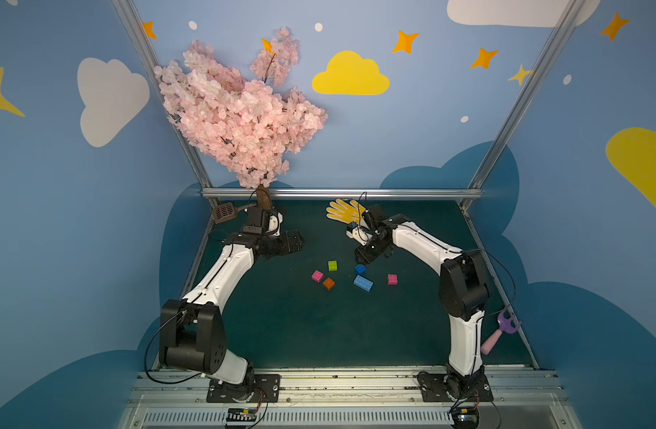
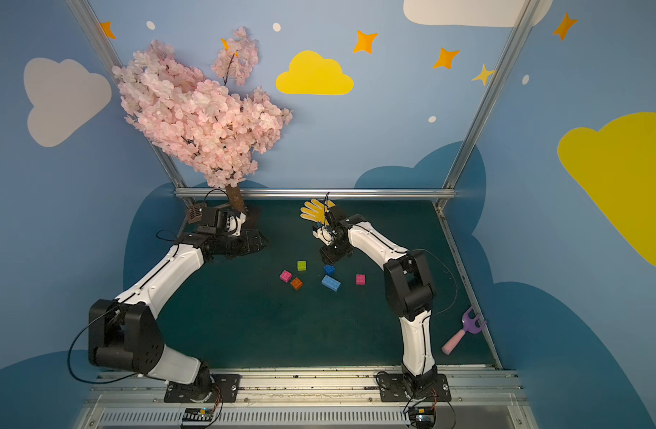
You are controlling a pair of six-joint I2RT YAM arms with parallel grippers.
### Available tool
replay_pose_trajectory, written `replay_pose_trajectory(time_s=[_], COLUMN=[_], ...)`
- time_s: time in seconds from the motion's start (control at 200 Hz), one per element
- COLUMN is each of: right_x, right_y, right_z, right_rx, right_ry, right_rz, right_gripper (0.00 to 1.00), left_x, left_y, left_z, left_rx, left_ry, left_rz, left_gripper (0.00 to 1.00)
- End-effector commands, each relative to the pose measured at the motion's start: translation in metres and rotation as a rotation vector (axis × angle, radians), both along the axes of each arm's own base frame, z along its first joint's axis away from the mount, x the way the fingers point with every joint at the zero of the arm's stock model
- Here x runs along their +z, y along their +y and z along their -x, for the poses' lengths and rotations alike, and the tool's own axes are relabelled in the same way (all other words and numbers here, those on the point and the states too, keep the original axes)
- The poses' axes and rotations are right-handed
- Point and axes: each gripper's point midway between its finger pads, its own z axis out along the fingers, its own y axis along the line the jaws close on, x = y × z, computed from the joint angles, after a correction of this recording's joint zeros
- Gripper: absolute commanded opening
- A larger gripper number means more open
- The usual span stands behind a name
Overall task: Assemble the letter y with lego
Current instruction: Move the lego brick at the center of the board, then pick up the lego brick from the center of the board.
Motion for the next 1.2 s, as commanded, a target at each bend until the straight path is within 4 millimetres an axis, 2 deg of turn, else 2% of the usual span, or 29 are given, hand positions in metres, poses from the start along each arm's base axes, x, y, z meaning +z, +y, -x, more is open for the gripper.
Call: replay_pose_trajectory(time_s=[0.0, 0.265, 0.431, 0.881, 1.026, 1.196], right_x=[-0.020, -0.038, -0.047, -0.067, -0.069, -0.067], right_y=[-0.002, -0.004, -0.005, 0.001, -0.001, -0.001], right_z=[0.006, 0.010, 0.012, 0.016, 0.016, 0.014], right_rx=[-0.028, -0.055, -0.053, -0.039, -0.037, -0.039], right_ry=[0.087, 0.133, 0.146, 0.173, 0.172, 0.157], right_rz=[0.048, 0.088, 0.113, 0.164, 0.180, 0.186], right_gripper=[0.51, 0.51, 0.51, 0.49, 0.47, 0.39], left_x=[-0.006, 0.000, -0.004, -0.004, -0.005, -0.005], left_y=[-0.002, -0.019, -0.025, -0.029, -0.028, -0.027], left_z=[-0.002, 0.007, 0.009, 0.012, 0.011, 0.011], left_rx=[0.011, -0.074, -0.104, -0.130, -0.122, -0.119], left_ry=[0.059, 0.028, 0.042, 0.039, 0.040, 0.036], left_rz=[-0.015, -0.059, -0.078, -0.088, -0.095, -0.101], left_gripper=[1.00, 1.00, 1.00, 1.00, 1.00, 1.00])
